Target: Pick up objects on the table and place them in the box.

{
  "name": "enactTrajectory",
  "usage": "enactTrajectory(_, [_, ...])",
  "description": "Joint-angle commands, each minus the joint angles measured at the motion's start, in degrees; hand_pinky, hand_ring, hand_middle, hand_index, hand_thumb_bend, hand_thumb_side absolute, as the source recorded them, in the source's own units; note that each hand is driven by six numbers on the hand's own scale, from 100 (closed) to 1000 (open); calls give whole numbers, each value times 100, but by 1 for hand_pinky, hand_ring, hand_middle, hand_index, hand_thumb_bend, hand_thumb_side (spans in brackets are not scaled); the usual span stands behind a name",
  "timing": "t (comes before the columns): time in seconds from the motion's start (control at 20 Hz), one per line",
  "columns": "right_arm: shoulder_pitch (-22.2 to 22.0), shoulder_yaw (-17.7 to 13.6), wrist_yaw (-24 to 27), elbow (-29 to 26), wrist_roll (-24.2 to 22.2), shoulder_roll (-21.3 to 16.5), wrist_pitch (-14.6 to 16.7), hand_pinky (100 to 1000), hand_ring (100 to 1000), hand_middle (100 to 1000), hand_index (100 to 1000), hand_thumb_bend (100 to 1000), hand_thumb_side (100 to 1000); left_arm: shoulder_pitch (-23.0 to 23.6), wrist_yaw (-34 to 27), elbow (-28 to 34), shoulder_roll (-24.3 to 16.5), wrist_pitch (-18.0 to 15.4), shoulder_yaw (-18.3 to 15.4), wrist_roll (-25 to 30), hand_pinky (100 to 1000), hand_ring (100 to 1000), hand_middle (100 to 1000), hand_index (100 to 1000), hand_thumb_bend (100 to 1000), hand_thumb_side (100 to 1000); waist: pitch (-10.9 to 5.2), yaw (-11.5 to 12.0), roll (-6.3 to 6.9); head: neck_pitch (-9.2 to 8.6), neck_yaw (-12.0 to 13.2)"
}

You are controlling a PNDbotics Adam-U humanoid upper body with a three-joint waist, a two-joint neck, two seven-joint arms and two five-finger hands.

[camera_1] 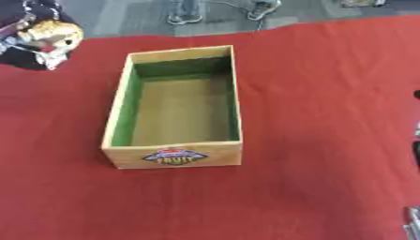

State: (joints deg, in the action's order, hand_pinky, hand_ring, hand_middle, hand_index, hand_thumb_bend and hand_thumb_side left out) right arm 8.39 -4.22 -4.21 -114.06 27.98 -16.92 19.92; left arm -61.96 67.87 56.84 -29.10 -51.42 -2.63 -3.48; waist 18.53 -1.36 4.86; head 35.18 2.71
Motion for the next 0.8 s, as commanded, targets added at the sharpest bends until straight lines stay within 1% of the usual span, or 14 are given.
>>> enactTrajectory(0.05, [89,-53,122,-54,-25,-117,21,903,567,401,756,100,422,-215,335,193,97,123,-99,-62,614,542,367,253,100,520,-152,-58,-11,27,97])
enactTrajectory(0.2, [165,-60,240,-54,-53,-124,41,901,567,403,756,100,418,-269,720,274,282,225,-97,-217,617,546,371,258,100,526,-158,-211,-15,33,239])
enactTrajectory(0.4, [254,-71,388,-54,-100,-114,68,900,563,405,755,100,415,-320,1214,283,524,349,-95,-452,623,552,376,257,100,525,-146,-410,-23,-3,471])
enactTrajectory(0.6, [324,-66,495,-54,-148,-100,64,901,563,405,755,100,414,-315,1657,169,699,406,-84,-656,624,554,379,257,100,508,-120,-510,-35,-47,562])
enactTrajectory(0.8, [374,-35,567,-54,-222,-76,53,903,563,404,755,100,415,-274,2118,-29,856,407,-42,-808,630,560,386,259,100,477,-93,-554,-48,-71,603])
